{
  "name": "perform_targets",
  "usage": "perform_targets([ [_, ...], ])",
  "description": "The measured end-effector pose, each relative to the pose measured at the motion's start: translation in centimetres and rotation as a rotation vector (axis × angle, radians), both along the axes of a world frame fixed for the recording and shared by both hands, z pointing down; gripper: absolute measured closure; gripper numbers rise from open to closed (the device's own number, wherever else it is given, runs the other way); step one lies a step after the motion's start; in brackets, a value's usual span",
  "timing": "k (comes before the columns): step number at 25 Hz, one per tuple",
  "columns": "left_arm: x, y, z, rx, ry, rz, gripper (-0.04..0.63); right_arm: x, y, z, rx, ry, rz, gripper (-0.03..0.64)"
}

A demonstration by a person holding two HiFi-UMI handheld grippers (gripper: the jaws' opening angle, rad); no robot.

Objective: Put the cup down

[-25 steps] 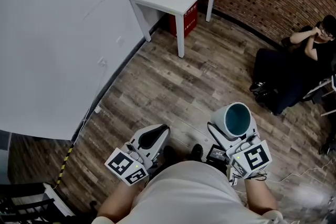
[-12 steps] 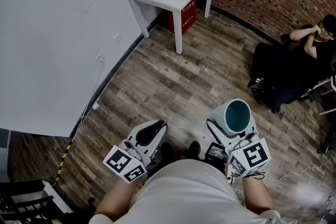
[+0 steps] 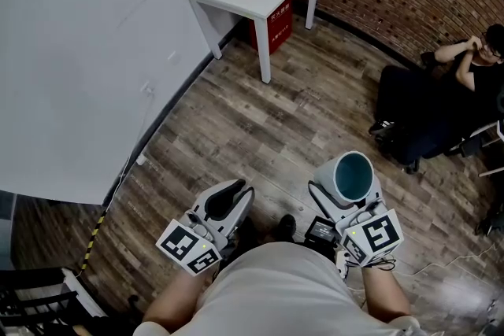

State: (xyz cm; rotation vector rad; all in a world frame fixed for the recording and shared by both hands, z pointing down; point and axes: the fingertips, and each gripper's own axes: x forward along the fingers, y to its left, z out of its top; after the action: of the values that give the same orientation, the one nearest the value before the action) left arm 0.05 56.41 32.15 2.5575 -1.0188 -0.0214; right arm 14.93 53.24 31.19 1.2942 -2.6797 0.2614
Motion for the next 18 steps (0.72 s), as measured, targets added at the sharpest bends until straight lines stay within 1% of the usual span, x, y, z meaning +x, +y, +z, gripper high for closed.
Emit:
perform_targets([
  [10, 2.9, -1.3, 0.7, -0.012, 0.005, -0.028, 0.517, 2.8, -1.5, 0.7, -0.009, 0.0, -0.031, 0.256],
  [14, 3.3, -2.1, 0.6, -0.009, 0.002, -0.044, 0.517, 2.9, -2.3, 0.7, -0.003, 0.0, -0.054, 0.256],
  [18, 2.8, -3.7, 0.4, -0.006, -0.007, -0.046, 0.517, 2.3, -3.8, 1.1, -0.016, 0.0, -0.069, 0.256],
])
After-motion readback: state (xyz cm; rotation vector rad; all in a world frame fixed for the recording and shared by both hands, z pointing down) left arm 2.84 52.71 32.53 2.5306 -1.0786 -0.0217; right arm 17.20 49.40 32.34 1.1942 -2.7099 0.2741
